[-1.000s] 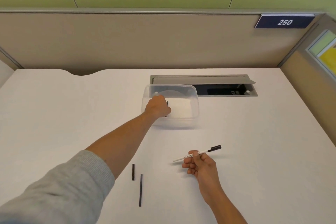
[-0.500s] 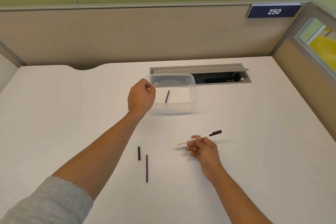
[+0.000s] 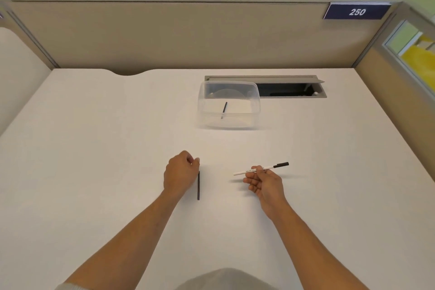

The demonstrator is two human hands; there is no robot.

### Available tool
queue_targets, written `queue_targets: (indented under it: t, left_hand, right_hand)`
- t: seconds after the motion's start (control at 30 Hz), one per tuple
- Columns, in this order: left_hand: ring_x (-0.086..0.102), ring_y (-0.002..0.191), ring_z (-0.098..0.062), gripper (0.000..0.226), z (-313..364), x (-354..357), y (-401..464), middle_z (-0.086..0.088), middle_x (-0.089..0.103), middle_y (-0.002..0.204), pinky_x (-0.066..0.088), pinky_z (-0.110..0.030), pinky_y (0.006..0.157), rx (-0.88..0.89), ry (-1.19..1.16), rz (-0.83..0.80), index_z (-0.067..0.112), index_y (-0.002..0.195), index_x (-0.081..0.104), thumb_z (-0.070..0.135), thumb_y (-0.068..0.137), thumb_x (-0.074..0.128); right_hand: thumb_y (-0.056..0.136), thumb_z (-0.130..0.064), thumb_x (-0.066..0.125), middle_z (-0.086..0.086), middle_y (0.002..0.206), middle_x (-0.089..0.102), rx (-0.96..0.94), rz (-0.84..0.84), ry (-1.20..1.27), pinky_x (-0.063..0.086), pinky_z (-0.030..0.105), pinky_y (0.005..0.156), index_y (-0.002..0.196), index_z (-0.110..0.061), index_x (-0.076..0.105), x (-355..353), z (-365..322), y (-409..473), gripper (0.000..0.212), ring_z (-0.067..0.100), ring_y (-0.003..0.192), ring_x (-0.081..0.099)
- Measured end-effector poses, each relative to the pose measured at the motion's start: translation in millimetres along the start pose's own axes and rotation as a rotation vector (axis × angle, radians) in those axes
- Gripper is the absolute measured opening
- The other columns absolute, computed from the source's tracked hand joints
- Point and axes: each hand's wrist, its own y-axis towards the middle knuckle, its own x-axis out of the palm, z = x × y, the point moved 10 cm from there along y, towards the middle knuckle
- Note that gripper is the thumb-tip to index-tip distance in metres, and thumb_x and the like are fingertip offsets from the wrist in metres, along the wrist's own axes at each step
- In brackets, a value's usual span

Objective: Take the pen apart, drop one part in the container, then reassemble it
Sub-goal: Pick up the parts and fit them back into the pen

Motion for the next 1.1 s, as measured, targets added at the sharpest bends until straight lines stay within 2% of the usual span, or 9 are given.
queue_targets:
  t: [0.1, 0.23, 0.47, 0.6, 0.73, 0.8, 0.9, 0.93, 1.1]
  left_hand:
    - [0.061, 0.071, -0.023, 0.025, -12, 10, -17, 0.003, 0.062, 0.073, 0.046, -0.029, 0.062, -0.054, 0.068, -0.062, 0.014, 0.080, 0.062, 0.038, 0.087, 0.060]
    - [0.066, 0.076, -0.027, 0.031, -21, 24, -29, -0.005, 0.068, 0.080, 0.054, -0.032, 0.065, -0.086, 0.150, -0.166, 0.011, 0.081, 0.065, 0.042, 0.082, 0.065]
    - [0.066, 0.090, -0.032, 0.024, -16, 34, -34, -0.014, 0.066, 0.102, 0.054, -0.034, 0.071, -0.046, 0.286, -0.239, 0.006, 0.100, 0.064, 0.026, 0.087, 0.061]
    - [0.063, 0.095, -0.033, 0.022, -11, 38, -35, -0.015, 0.061, 0.104, 0.046, -0.031, 0.067, -0.021, 0.343, -0.280, 0.002, 0.103, 0.059, 0.017, 0.089, 0.053]
    - [0.052, 0.079, -0.029, 0.013, -1, 41, -38, -0.012, 0.056, 0.094, 0.040, -0.030, 0.063, 0.031, 0.389, -0.314, 0.005, 0.092, 0.055, 0.014, 0.087, 0.047]
    - [0.050, 0.075, -0.028, 0.011, 1, 40, -38, -0.010, 0.054, 0.087, 0.039, -0.030, 0.061, 0.029, 0.351, -0.326, 0.007, 0.081, 0.051, 0.017, 0.085, 0.049]
    - [0.063, 0.064, -0.030, 0.022, -1, 39, -36, -0.012, 0.068, 0.074, 0.047, -0.033, 0.053, -0.005, 0.196, -0.334, 0.008, 0.062, 0.051, 0.022, 0.079, 0.054]
    - [0.067, 0.062, -0.030, 0.022, 0, 38, -37, -0.013, 0.070, 0.069, 0.051, -0.036, 0.054, -0.021, 0.124, -0.334, 0.008, 0.059, 0.052, 0.022, 0.077, 0.056]
    - [0.071, 0.056, -0.022, 0.024, 7, 26, -38, -0.011, 0.070, 0.055, 0.059, -0.039, 0.061, -0.074, -0.166, -0.261, -0.003, 0.064, 0.062, 0.019, 0.072, 0.059]
  right_hand:
    - [0.098, -0.014, 0.046, 0.012, 0.078, 0.068, 0.001, -0.002, 0.002, 0.048, 0.027, 0.055, 0.097, -0.005, 0.060, 0, 4, -5, 0.017, 0.020, 0.064, 0.066]
    - [0.098, -0.013, 0.046, 0.012, 0.078, 0.068, -0.001, -0.006, 0.008, 0.049, 0.027, 0.055, 0.096, -0.005, 0.059, 1, 6, -11, 0.017, 0.021, 0.064, 0.066]
    - [0.098, -0.015, 0.046, 0.013, 0.078, 0.068, -0.002, -0.013, 0.009, 0.049, 0.028, 0.056, 0.095, -0.005, 0.060, 3, 9, -16, 0.018, 0.021, 0.064, 0.066]
    - [0.099, -0.016, 0.046, 0.013, 0.078, 0.067, 0.003, -0.010, 0.009, 0.049, 0.028, 0.055, 0.095, -0.004, 0.060, 3, 11, -16, 0.019, 0.021, 0.065, 0.066]
    - [0.099, -0.016, 0.045, 0.013, 0.078, 0.067, 0.010, -0.008, 0.015, 0.049, 0.028, 0.055, 0.096, -0.004, 0.060, 3, 14, -16, 0.019, 0.022, 0.065, 0.066]
    - [0.099, -0.016, 0.046, 0.013, 0.078, 0.068, 0.011, -0.008, 0.015, 0.049, 0.028, 0.056, 0.096, -0.004, 0.060, 3, 14, -15, 0.019, 0.022, 0.065, 0.066]
    - [0.099, -0.016, 0.046, 0.013, 0.078, 0.068, 0.006, -0.004, 0.017, 0.049, 0.029, 0.057, 0.095, -0.004, 0.060, 2, 13, -15, 0.019, 0.022, 0.066, 0.066]
    - [0.099, -0.016, 0.046, 0.013, 0.078, 0.068, 0.005, -0.002, 0.019, 0.050, 0.029, 0.057, 0.095, -0.004, 0.060, 2, 13, -15, 0.019, 0.022, 0.067, 0.066]
    - [0.099, -0.017, 0.046, 0.013, 0.078, 0.068, 0.011, -0.003, 0.033, 0.050, 0.029, 0.057, 0.094, -0.004, 0.060, 2, 15, -15, 0.020, 0.022, 0.066, 0.066]
